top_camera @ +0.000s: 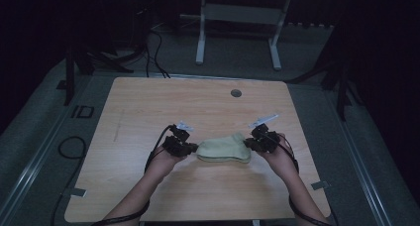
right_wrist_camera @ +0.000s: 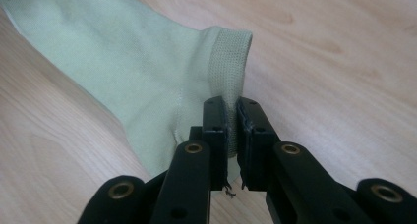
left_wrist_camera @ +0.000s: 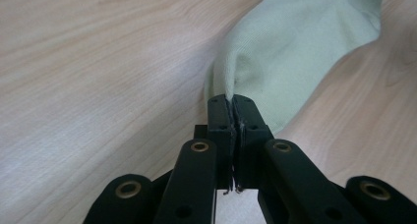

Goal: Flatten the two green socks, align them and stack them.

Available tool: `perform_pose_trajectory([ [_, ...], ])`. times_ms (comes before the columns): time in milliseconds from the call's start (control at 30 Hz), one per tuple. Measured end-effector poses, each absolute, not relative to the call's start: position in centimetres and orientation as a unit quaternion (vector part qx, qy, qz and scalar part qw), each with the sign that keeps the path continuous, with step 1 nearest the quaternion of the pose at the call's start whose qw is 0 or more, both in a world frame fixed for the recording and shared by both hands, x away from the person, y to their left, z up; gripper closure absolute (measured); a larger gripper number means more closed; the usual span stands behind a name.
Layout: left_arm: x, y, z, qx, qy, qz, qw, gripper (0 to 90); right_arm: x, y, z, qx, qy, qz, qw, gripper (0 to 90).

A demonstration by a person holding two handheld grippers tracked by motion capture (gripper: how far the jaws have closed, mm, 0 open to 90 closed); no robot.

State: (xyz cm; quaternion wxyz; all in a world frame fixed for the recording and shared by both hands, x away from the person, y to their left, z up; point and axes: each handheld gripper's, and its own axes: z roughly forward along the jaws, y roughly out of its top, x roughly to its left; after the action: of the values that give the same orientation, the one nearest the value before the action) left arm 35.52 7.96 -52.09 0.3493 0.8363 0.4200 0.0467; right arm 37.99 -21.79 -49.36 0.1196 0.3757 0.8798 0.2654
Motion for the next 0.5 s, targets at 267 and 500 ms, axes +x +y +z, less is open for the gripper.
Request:
perform_pose_trajectory([
  [267, 36.1, 7.2, -53.6, 0.842, 0.421, 0.037, 0.335, 87.2, 38.6, -22.4, -50.9, 0.383, 0.884, 0.245, 0.108, 83.0],
  [500, 36.3, 6.8, -54.2, 0.844, 0.420, 0.042, 0.331, 86.9, 39.0, -22.3, -52.1, 0.391, 0.885, 0.228, 0.105, 82.7],
])
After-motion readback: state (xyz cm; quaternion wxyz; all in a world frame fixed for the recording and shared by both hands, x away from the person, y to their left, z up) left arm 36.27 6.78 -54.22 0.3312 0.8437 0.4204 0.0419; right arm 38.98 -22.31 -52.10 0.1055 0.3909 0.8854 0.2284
